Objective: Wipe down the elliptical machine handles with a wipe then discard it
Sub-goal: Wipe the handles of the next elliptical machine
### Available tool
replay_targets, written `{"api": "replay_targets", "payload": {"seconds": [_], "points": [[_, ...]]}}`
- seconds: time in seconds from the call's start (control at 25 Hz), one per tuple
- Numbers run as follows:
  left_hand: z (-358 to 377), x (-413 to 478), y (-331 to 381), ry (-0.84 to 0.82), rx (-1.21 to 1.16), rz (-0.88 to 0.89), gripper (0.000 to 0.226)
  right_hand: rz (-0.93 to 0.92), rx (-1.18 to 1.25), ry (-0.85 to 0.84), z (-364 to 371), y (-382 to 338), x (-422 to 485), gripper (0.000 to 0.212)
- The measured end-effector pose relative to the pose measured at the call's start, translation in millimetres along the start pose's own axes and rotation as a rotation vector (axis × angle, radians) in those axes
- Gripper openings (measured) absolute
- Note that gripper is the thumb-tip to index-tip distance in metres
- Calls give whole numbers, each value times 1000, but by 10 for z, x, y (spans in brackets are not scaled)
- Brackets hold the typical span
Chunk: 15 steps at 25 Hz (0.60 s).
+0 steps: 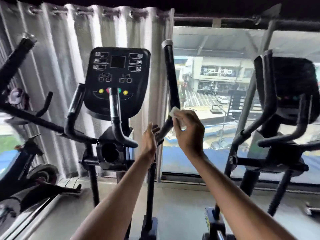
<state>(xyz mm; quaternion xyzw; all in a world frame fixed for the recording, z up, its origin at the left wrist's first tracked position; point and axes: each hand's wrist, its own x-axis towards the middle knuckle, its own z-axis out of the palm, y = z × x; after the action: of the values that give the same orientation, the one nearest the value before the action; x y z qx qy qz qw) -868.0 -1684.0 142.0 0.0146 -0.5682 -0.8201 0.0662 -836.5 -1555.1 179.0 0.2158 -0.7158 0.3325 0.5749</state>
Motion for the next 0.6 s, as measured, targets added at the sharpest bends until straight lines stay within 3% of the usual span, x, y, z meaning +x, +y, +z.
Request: {"api": "replay_targets", "payload": {"seconds": [0.24, 0.4, 0.52, 0.6], "points": [[-159, 235, -168, 84, -65, -39, 48, -422, -309, -257, 84, 103, 137, 19], [-211, 817, -675, 57, 30, -76, 61, -501, -503, -377, 209, 174, -13, 20], [-188, 898, -662, -13, 208, -1, 49, -556, -653, -499, 259, 203, -153, 26], [-250, 894, -575, -67, 280, 44, 59, -584, -715, -520, 273, 212, -172, 29]]}}
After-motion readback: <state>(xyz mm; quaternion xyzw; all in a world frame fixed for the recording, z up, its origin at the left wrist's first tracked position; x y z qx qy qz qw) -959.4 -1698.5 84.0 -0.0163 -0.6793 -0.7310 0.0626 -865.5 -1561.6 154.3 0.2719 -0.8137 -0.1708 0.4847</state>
